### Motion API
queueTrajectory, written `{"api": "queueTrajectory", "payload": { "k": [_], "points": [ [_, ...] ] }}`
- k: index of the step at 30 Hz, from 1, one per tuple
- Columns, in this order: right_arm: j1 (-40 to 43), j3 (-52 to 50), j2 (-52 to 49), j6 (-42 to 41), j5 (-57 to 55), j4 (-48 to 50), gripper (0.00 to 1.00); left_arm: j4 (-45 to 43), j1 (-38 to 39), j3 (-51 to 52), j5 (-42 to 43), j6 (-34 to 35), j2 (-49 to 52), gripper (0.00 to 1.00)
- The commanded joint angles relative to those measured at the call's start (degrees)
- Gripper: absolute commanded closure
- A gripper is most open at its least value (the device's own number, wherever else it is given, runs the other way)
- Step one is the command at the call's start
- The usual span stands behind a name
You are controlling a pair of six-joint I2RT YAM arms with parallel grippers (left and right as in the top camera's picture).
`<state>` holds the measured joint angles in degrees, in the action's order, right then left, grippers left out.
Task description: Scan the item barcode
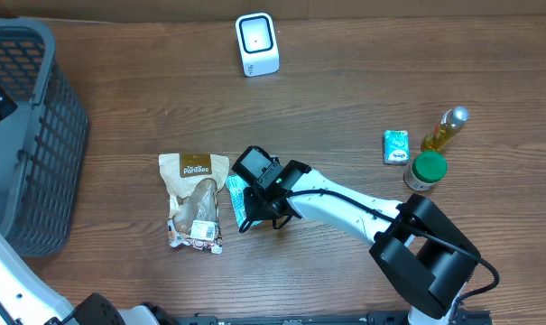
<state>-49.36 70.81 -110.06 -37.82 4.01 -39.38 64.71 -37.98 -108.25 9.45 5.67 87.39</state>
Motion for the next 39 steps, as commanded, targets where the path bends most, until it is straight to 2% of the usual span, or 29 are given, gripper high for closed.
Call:
{"api": "queueTrajectory", "payload": {
  "k": [1,9,12,19,27,30,34,39],
  "points": [
    [0.4,-0.9,-1.5,-0.3,-0.9,-0.1,0.96,-0.2,0.1,0.3,0.7,0.3,0.2,0.00],
    [1.7,3.2,2.1,1.0,0.3,-1.5,0.96,-0.2,0.1,0.3,0.7,0.3,0.2,0.00],
    [2.2,3.5,2.3,1.8,-1.9,-1.2,0.82,-0.2,0.1,0.3,0.7,0.3,0.2,0.00],
    [3.8,1.8,2.3,1.8,-3.1,-1.7,0.78,-0.2,0.1,0.3,0.7,0.3,0.2,0.00],
    [3.8,0.3,2.2,1.6,-2.9,-1.7,0.79,-0.2,0.1,0.3,0.7,0.3,0.2,0.01],
    [3.8,0.3,2.2,1.6,-2.9,-1.4,0.96,-0.2,0.1,0.3,0.7,0.3,0.2,0.00],
    [3.8,2.0,2.4,2.2,-2.3,-1.2,0.96,-0.2,0.1,0.3,0.7,0.3,0.2,0.00],
    [3.4,8.8,2.8,6.9,1.5,-3.9,0.94,-0.2,0.1,0.3,0.7,0.3,0.2,0.00]
  ]
}}
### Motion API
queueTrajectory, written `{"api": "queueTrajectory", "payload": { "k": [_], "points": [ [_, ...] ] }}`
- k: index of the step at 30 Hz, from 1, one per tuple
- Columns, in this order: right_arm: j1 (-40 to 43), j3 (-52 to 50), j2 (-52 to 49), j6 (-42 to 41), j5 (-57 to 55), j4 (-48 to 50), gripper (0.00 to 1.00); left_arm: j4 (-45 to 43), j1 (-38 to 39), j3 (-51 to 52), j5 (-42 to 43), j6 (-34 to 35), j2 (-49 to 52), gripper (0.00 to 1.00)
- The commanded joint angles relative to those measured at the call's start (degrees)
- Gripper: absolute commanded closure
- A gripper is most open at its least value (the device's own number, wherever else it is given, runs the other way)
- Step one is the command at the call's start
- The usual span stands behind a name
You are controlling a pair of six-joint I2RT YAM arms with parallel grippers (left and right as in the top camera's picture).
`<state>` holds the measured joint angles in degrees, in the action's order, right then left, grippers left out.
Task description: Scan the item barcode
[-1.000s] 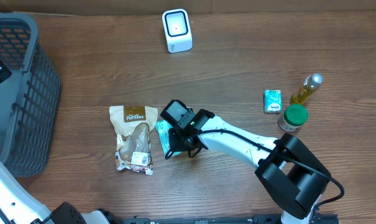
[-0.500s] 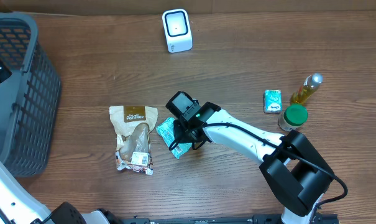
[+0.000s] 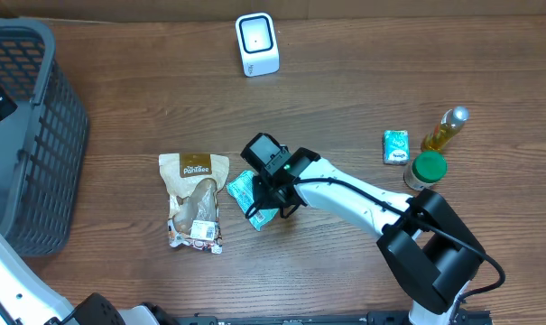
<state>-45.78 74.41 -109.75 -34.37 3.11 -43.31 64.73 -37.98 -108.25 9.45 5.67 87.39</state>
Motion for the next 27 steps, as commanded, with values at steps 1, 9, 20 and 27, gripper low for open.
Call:
{"api": "queueTrajectory", "payload": {
  "k": [1,9,20,27],
  "points": [
    [-0.3,6.2,2.5,3.8,2.8,0.1,0.92,-0.2,0.1,0.3,0.7,0.3,0.2,0.01],
    [-1.3,6.9,2.3,4.4,2.9,6.4,0.67,-0.2,0.1,0.3,0.7,0.3,0.2,0.01],
    [-1.9,6.7,0.6,4.4,3.0,6.9,0.68,-0.2,0.1,0.3,0.7,0.3,0.2,0.00],
    [-1.8,6.6,-4.1,4.4,-2.0,5.9,0.77,-0.2,0.1,0.3,0.7,0.3,0.2,0.00]
  ]
}}
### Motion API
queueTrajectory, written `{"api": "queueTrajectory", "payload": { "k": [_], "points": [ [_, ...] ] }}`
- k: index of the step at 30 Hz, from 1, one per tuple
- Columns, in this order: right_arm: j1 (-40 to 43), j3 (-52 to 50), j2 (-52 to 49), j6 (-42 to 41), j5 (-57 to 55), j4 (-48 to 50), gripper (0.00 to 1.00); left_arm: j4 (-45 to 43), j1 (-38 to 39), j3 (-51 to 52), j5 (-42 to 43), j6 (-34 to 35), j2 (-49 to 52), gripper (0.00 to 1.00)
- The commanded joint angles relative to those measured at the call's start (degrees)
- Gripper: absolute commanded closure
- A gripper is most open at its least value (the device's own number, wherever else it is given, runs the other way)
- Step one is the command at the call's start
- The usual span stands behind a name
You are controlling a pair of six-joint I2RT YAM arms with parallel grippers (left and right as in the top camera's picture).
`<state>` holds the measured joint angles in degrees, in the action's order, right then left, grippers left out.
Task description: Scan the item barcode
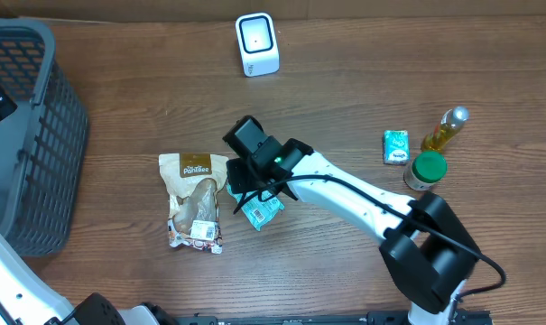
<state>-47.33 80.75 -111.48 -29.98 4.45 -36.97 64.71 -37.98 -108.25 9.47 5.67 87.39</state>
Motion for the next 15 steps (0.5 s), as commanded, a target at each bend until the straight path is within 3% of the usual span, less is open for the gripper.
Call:
{"api": "queueTrajectory", "payload": {
  "k": [1,13,15],
  "points": [
    [-0.3,0.3,-2.6,-0.2,-3.9,-1.1,0.79,-0.2,0.1,0.3,0.6,0.3,0.2,0.00],
    [3.7,0.3,-2.6,-4.5,-13.4,-10.1,0.82,-0.2,0.1,0.3,0.6,0.3,0.2,0.00],
    [4.7,0.4,-2.6,-4.8,-13.2,-11.2,0.88,-0.2,0.1,0.3,0.6,0.3,0.2,0.00]
  ]
}}
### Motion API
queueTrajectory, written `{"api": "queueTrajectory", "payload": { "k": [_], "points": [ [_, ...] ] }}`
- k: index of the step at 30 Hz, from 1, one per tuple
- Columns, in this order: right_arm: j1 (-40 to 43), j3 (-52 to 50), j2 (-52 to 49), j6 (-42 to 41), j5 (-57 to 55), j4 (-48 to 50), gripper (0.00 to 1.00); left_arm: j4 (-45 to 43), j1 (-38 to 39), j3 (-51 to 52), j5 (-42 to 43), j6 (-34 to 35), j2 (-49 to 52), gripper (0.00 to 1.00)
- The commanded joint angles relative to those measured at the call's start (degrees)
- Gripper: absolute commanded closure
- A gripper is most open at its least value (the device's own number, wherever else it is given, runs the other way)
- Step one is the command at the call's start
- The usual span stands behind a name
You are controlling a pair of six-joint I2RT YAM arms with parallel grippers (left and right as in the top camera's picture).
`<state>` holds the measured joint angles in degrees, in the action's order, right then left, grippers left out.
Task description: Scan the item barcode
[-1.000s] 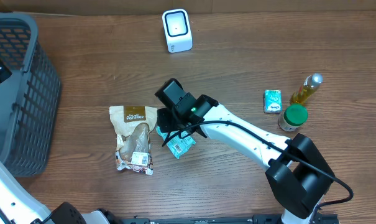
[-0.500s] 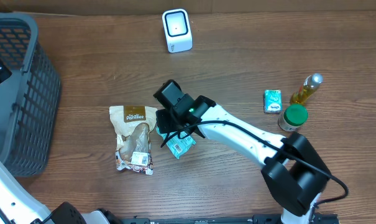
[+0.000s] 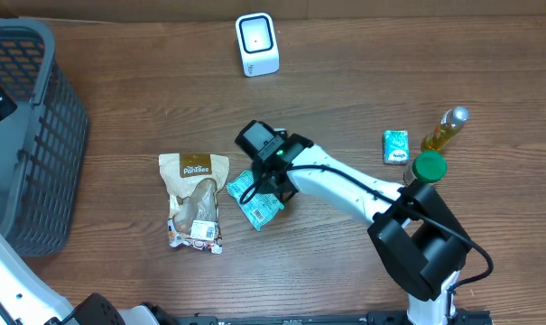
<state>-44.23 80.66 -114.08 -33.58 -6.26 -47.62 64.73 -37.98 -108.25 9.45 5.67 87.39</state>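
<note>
A teal packet (image 3: 257, 205) lies flat on the table at the middle, with a white label at its lower end. My right gripper (image 3: 260, 187) points down over the packet's upper end. The wrist hides its fingers, so I cannot tell whether they are open or shut, or whether they grip the packet. The white barcode scanner (image 3: 256, 44) stands at the far edge, well above the packet. Of the left arm I see only a white link (image 3: 6, 271) and a black part at the left edge; its gripper is out of view.
A brown snack pouch (image 3: 195, 199) lies just left of the packet. A grey basket (image 3: 33, 135) fills the left side. At the right stand a small green pack (image 3: 396, 146), a yellow bottle (image 3: 442, 131) and a green-lidded jar (image 3: 426, 169).
My right gripper has moved a little to the right and now sits over the packet's upper end. The packet has shifted slightly up and left, with more of it showing.
The right gripper was over the teal packet, which stood nearly upright beside the pouch. Then the packet lay turned at a slant under the gripper. Then the gripper was further left, towards the pouch, and now it is back over the packet, which stays on the table.
</note>
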Motion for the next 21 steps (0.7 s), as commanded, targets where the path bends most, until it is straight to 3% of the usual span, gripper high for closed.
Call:
{"api": "queueTrajectory", "payload": {
  "k": [1,4,7,9,21],
  "points": [
    [2.0,0.7,0.4,-1.3,-1.4,-0.9,0.88,-0.2,0.1,0.3,0.7,0.3,0.2,0.00],
    [2.4,2.1,2.2,3.8,7.3,-0.1,0.87,-0.2,0.1,0.3,0.7,0.3,0.2,0.00],
    [1.8,3.4,3.1,9.5,16.0,2.5,0.75,-0.2,0.1,0.3,0.7,0.3,0.2,0.00],
    [1.0,3.4,3.1,11.7,18.6,4.3,0.72,-0.2,0.1,0.3,0.7,0.3,0.2,0.01],
    [-3.3,-0.7,-0.2,12.2,13.7,9.7,0.73,-0.2,0.1,0.3,0.7,0.3,0.2,0.00]
  ]
}}
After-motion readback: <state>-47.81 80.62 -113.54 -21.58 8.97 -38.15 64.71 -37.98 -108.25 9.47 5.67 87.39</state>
